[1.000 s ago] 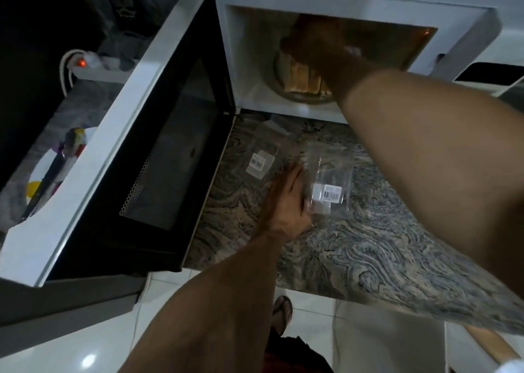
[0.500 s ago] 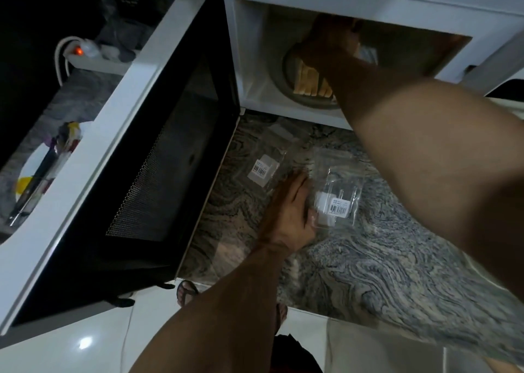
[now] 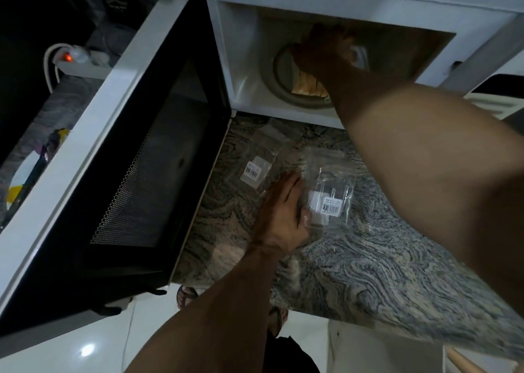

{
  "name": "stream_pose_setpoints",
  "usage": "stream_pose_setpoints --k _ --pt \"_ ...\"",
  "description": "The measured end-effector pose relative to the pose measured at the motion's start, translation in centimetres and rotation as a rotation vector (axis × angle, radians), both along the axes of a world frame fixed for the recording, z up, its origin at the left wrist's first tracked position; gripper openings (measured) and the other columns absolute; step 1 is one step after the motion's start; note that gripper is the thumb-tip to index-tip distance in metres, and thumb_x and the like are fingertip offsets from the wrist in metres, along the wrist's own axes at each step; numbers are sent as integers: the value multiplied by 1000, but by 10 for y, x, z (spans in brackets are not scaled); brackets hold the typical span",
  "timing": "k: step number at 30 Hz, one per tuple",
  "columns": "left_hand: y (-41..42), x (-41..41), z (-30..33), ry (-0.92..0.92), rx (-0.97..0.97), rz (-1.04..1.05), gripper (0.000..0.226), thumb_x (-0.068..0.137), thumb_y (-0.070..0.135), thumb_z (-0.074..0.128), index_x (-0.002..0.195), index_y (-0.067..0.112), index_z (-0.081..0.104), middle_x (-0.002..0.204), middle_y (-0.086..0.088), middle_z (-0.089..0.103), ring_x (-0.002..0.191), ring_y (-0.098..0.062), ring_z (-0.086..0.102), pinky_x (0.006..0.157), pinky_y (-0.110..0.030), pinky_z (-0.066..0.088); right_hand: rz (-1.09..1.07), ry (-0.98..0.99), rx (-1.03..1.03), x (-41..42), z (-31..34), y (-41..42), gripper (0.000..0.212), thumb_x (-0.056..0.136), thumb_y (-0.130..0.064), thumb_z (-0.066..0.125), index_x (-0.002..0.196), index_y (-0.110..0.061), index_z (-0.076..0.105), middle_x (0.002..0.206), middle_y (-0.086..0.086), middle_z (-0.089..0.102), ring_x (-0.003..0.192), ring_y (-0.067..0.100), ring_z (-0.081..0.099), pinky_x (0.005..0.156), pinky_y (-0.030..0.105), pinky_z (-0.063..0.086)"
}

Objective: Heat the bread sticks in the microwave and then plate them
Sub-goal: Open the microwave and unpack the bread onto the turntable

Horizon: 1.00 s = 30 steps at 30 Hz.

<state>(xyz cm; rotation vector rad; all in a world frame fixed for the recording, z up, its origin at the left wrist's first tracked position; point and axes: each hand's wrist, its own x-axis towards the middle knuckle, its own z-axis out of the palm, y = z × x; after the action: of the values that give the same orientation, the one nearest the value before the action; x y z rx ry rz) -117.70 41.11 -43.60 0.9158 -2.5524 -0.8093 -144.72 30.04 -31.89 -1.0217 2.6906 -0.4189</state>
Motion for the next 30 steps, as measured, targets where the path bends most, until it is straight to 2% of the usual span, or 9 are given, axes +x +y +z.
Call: stream_pose_setpoints --k 2,11,15,18,21,23,25,27,30 --pt "-1 0 -1 -5 4 5 63 87 33 44 145 8 44 157 -3 32 143 -23 31 117 -35 30 -31 -36 -17 31 17 -50 72 91 -62 49 149 -23 36 153 17 31 141 43 26 108 54 31" --pt "-2 -1 0 17 33 11 61 87 33 47 143 7 45 154 -4 36 142 -22 33 116 -36 32 28 127 0 39 4 -60 66 93 -58 48 148 -22 37 146 19 38 134 44 30 102 54 36" --pt "-1 0 3 22 32 20 59 87 33 45 141 8 48 153 -3 38 139 -22 36 116 -29 30 54 137 18 34 9 -53 83 89 -69 45 155 -22 24 157 22 22 143 50 18 113 64 22" --pt "0 -1 7 5 36 24 60 88 35 40 143 10 47 154 -1 36 140 -21 34 116 -27 27 80 203 25 34 7 -46 96 84 -80 32 158 -21 18 163 21 13 147 50 9 117 64 12" --pt "0 -1 6 3 53 24 61 88 37 38 143 12 45 154 0 36 140 -20 34 116 -32 31 145 295 -21 37 9 -26 91 82 -79 22 146 -18 43 152 20 37 138 45 33 110 55 31" --pt "-1 -1 4 15 63 27 58 89 34 46 143 13 45 153 1 36 141 -20 33 115 -36 33 174 275 -101 45 13 -1 78 85 -72 32 136 -17 51 141 16 48 128 38 45 102 45 40" --pt "-2 -2 1 17 90 38 58 89 31 54 143 15 45 153 2 36 141 -19 33 115 -37 34 258 207 -208 55 11 25 66 87 -64 44 131 -16 55 132 16 53 121 37 51 100 42 44" --pt "-2 -2 -1 12 115 42 59 87 33 55 144 18 44 154 4 35 141 -18 33 114 -37 35 344 159 -224 69 7 51 62 90 -60 42 131 -15 55 129 17 56 118 36 54 99 44 46" --pt "-2 -3 1 -2 145 49 61 85 32 49 144 17 45 155 3 33 141 -19 34 113 -38 36 197 15 -186 92 12 93 69 86 -68 45 141 -27 45 144 8 45 121 27 52 99 39 46"
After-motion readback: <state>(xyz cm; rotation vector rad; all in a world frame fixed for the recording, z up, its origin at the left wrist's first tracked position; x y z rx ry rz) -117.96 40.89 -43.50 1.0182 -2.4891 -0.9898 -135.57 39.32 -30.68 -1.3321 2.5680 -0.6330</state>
